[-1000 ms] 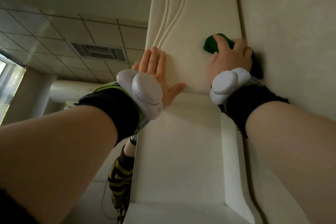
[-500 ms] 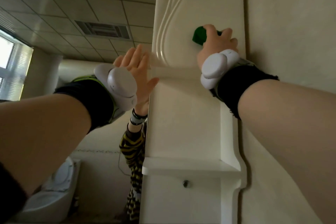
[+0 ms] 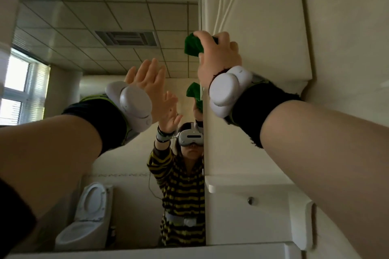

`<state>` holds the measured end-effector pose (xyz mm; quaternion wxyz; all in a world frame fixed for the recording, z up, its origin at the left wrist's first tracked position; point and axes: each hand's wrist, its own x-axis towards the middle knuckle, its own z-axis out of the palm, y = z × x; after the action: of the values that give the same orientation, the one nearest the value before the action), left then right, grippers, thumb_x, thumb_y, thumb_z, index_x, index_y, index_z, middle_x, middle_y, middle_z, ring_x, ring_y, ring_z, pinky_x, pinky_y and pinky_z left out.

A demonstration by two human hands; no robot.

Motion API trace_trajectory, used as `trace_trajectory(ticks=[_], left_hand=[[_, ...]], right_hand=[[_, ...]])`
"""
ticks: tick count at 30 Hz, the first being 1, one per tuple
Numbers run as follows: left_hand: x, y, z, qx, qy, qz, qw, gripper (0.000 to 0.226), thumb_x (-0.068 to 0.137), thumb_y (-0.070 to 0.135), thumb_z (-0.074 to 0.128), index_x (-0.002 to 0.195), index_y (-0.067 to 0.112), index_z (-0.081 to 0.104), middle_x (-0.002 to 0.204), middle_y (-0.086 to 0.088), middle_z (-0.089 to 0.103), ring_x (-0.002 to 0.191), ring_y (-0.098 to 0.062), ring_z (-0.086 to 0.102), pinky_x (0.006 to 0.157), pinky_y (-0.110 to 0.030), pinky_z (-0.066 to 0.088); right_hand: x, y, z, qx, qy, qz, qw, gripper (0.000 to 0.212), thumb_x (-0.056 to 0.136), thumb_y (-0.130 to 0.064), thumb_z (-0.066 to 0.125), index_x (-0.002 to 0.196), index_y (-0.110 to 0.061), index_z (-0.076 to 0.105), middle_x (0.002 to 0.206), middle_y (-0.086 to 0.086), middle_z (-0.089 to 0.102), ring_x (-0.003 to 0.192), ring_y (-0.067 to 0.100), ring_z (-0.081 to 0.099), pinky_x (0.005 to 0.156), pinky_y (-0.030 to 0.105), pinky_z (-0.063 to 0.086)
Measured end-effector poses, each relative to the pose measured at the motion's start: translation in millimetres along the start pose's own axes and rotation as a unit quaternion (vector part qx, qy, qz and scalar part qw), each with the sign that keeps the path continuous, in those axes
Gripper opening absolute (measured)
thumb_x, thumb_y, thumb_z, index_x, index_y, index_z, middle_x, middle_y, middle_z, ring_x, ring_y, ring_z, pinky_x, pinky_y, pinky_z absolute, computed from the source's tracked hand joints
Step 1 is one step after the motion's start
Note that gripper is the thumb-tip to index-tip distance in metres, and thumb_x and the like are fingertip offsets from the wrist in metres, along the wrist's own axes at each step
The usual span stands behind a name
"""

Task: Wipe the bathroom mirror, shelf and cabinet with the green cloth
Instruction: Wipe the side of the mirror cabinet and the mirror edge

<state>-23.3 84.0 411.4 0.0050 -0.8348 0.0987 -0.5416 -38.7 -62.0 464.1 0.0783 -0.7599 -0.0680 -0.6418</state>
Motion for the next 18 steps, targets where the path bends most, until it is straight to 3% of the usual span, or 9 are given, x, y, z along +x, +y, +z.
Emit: trace_trajectory(ticks=[9, 13, 18], left_hand=[[7, -37, 17, 0.008, -0.003, 0.038, 0.999, 0.077, 0.093, 0.055, 0.035, 0.15, 0.017, 0.002, 0.158, -0.004, -0.006, 0.145, -0.017, -0.005, 0.116, -0.036, -0.001], [9, -53, 30, 0.013, -0.011, 0.039, 0.999, 0.08, 0.091, 0.058, 0.036, 0.15, 0.017, 0.001, 0.158, -0.003, -0.005, 0.145, -0.018, -0.004, 0.115, -0.037, 0.0], [4, -63, 47, 0.034, -0.066, 0.044, 0.996, 0.08, 0.093, 0.058, 0.03, 0.149, 0.015, -0.007, 0.157, -0.003, -0.014, 0.144, -0.018, -0.011, 0.117, -0.038, -0.002]], right_hand=[[-4, -39, 39, 0.014, -0.015, -0.005, 1.0, 0.055, 0.088, -0.012, 0.047, 0.136, -0.034, 0.033, 0.134, 0.007, 0.034, 0.114, 0.032, 0.038, 0.09, 0.038, 0.035], [-2, -41, 62, 0.031, -0.02, 0.002, 0.999, 0.054, 0.085, -0.009, 0.047, 0.132, -0.033, 0.037, 0.129, 0.007, 0.038, 0.11, 0.032, 0.04, 0.084, 0.037, 0.034], [-4, -31, 83, 0.01, -0.05, -0.016, 0.999, 0.053, 0.085, -0.005, 0.047, 0.131, -0.03, 0.036, 0.129, 0.008, 0.035, 0.112, 0.033, 0.035, 0.088, 0.04, 0.035]])
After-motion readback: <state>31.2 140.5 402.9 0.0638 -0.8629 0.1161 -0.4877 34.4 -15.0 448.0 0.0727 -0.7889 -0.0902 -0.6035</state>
